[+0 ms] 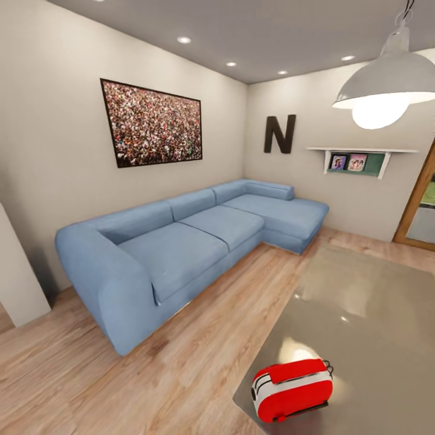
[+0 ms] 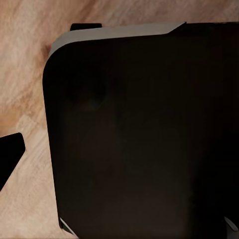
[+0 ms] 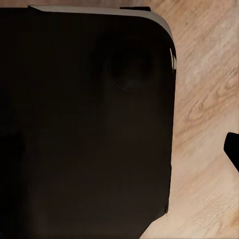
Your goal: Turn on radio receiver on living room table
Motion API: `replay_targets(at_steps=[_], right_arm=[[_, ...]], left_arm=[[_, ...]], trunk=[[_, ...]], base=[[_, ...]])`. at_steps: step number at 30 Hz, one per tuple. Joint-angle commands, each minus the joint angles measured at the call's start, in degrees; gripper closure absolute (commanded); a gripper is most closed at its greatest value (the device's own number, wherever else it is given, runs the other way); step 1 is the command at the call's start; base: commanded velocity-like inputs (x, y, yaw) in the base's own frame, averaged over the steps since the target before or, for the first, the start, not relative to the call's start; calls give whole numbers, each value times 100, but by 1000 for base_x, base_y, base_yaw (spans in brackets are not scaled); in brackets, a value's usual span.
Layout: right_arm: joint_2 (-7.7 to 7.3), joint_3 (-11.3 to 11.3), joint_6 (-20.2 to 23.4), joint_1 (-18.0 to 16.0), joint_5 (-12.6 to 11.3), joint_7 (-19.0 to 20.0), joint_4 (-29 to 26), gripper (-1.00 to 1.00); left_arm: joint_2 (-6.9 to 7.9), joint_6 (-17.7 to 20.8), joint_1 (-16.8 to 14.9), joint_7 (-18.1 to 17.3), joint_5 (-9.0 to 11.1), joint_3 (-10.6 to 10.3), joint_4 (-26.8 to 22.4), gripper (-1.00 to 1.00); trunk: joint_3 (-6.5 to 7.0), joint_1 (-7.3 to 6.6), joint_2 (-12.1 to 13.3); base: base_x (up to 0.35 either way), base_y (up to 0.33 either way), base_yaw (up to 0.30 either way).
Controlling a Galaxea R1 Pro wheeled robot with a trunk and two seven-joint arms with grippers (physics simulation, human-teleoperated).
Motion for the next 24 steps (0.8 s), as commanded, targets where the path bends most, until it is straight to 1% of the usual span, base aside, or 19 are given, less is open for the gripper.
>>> replay_targets(at_steps=[1,3,5,24], right_arm=[[0,0,0,0,0,0,0,-100],[0,0,-1,0,0,0,0,-100],[1,0,-1,1,0,0,0,-100],[0,0,-1,-1,0,0,0,-100]], left_arm=[[0,-3,-1,0,0,-1,0,-100],[0,-5,1,0,-1,-1,0,-100],[0,-21,-1,0,0,-2,0,-100],[0,-36,-2,0,-1,7,0,-100]], trunk=[[0,0,0],[0,0,0],[0,0,0],[0,0,0]], base=[[312,46,-50],[251,26,-140],[57,6,-256],[4,0,-287]])
